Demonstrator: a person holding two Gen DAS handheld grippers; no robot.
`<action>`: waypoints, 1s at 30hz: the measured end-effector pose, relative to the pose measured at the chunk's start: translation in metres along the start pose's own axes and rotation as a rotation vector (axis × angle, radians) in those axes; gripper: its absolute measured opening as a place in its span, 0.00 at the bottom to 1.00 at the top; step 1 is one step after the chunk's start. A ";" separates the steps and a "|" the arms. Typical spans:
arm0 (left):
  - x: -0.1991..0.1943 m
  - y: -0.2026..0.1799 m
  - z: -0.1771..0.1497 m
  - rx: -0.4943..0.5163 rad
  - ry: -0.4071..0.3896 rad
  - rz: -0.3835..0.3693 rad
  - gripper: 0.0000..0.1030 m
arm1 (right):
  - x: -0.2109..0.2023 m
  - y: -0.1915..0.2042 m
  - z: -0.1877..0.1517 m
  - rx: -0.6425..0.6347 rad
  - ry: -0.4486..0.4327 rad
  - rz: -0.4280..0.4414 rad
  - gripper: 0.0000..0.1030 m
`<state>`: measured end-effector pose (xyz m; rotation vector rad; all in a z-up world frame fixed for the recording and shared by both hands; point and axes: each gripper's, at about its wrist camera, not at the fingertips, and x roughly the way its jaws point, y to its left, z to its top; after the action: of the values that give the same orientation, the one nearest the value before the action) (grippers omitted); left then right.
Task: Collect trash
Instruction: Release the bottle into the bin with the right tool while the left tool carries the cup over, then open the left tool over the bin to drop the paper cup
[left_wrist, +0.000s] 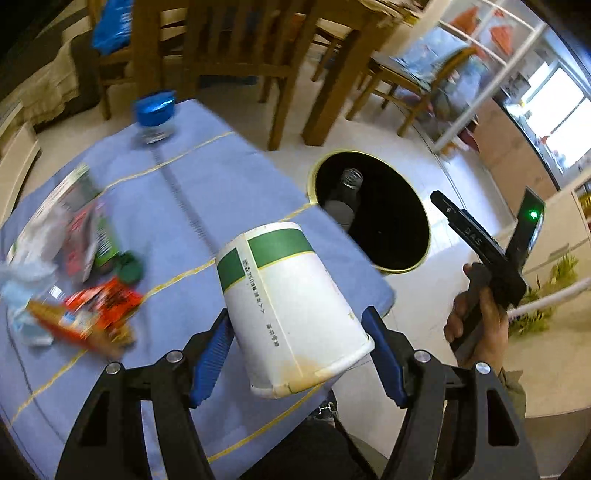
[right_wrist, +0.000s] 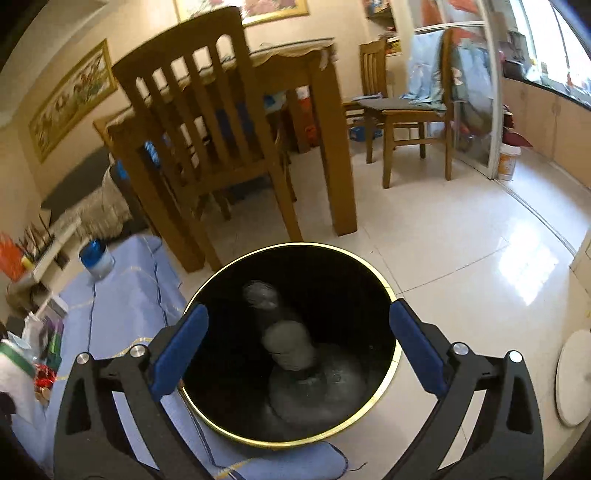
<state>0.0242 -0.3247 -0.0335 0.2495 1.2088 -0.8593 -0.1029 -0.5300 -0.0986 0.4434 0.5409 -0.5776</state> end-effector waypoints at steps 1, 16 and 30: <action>0.007 -0.013 0.008 0.026 0.006 0.002 0.66 | -0.007 -0.009 -0.001 0.012 -0.004 0.004 0.94; 0.066 -0.119 0.101 0.283 -0.062 0.011 0.87 | -0.032 -0.063 -0.010 0.080 -0.015 0.023 0.94; -0.013 -0.068 0.046 0.295 -0.240 0.095 0.94 | -0.046 -0.047 -0.015 0.070 -0.011 0.063 0.94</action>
<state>0.0082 -0.3914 0.0131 0.4266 0.8390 -0.9549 -0.1695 -0.5393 -0.0942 0.5214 0.4961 -0.5396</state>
